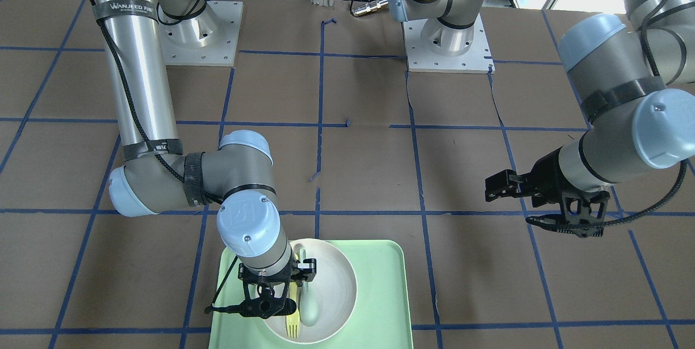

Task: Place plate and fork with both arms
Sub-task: 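Lower the right gripper onto the yellow fork and close on it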

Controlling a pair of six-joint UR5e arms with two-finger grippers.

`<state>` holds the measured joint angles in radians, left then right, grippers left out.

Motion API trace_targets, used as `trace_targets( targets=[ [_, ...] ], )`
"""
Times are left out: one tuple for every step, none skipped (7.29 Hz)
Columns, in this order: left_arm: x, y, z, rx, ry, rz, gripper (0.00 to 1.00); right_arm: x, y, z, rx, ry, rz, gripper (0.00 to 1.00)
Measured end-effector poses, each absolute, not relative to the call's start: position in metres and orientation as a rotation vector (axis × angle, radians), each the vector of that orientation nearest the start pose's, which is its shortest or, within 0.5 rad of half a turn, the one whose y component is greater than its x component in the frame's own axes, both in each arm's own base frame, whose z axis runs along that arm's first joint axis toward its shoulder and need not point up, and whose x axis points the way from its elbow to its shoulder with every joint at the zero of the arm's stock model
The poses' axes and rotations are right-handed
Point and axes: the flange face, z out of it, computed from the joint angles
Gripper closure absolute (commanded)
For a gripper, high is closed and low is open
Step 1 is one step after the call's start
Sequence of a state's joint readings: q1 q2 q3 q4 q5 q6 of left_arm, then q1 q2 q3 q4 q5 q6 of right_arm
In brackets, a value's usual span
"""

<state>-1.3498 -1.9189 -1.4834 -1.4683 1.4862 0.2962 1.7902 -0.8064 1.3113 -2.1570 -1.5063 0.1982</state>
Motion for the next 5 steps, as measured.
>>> trace_targets(
  targets=[
    [-0.0028,-0.6235,0.3458,0.118,3.255,0.217,0.00,0.3008,-0.6956,0.1871,-0.041,3.061,-0.098,0.53],
    [-0.0017,-0.6233,0.3464,0.120,3.255,0.215,0.00,0.3019,-0.6950,0.1863,-0.045,3.062,-0.096,0.85],
    [-0.0012,-0.6228,0.3486,0.120,3.255,0.209,0.00,0.3021,-0.6947,0.1862,-0.046,3.063,-0.096,1.00],
    [-0.0012,-0.6223,0.3511,0.120,3.254,0.202,0.00,0.3023,-0.6944,0.1866,-0.045,3.063,-0.094,1.00],
    [-0.0015,-0.6216,0.3533,0.121,3.254,0.197,0.00,0.3023,-0.6940,0.1882,-0.041,3.063,-0.093,1.00]
  ],
)
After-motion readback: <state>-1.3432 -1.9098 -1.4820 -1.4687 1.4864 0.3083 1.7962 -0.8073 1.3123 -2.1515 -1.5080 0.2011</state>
